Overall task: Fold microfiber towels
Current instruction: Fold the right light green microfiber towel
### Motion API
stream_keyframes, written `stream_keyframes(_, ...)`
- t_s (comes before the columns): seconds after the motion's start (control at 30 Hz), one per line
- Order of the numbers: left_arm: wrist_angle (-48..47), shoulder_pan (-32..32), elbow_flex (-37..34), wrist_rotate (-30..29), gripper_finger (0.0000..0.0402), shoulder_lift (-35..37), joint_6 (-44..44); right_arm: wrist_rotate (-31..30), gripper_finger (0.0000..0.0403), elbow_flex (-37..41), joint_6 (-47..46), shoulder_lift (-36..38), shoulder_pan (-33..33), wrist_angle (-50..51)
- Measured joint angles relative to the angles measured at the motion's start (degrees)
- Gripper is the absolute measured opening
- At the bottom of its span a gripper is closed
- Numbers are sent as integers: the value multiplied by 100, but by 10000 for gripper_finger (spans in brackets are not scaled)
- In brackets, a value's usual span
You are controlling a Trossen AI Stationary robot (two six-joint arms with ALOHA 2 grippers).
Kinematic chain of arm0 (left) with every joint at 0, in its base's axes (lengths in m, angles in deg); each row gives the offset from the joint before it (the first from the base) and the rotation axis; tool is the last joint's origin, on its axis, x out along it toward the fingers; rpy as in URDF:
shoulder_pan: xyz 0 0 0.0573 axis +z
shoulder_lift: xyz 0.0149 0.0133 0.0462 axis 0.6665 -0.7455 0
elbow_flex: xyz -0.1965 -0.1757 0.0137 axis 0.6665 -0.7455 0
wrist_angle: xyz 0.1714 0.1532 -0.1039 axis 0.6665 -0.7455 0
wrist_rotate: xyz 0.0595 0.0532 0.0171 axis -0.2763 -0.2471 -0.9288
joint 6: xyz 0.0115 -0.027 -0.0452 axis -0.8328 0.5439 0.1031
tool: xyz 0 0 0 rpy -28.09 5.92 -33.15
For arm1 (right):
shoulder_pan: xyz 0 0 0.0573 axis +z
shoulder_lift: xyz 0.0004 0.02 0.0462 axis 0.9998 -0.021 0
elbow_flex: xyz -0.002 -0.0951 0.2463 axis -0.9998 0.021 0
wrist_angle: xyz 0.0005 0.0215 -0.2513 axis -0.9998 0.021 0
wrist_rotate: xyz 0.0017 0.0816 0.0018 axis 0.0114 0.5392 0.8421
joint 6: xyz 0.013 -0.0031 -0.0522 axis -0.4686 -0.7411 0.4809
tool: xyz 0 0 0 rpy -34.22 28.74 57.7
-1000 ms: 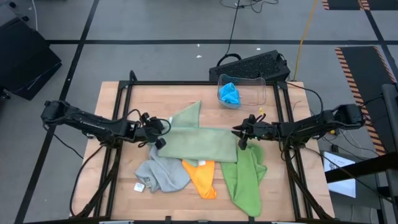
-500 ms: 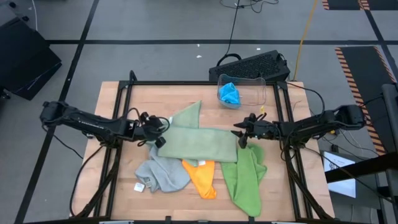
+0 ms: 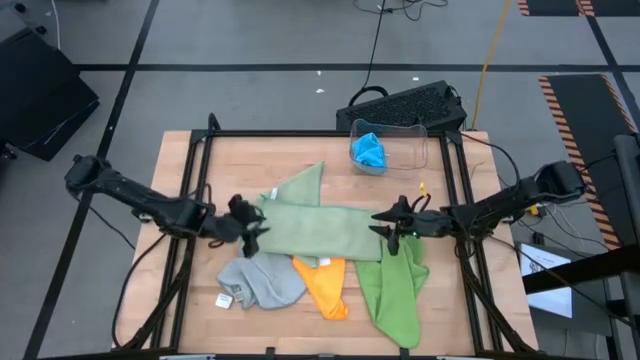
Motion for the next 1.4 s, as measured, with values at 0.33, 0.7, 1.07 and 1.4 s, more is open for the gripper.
stream_keyframes(0.33, 840, -1717, 7, -847, 178, -1175, -136, -468, 167, -7, -272, -406, 686, -667)
stream_keyframes(0.7, 487, -1848, 37, -1569, 274, -2292, -213, -888, 167, -395, -8, -1693, 542, -1803)
stream_keyframes(1.07, 141, -1779, 39, -1222, 194, -2302, 157, -604, 167, -1601, 861, -2550, 318, -1810)
stream_keyframes(1.4, -204, -1899, 39, -1519, 168, -2301, -136, -409, 167, -2838, 1216, -3713, 295, -1792)
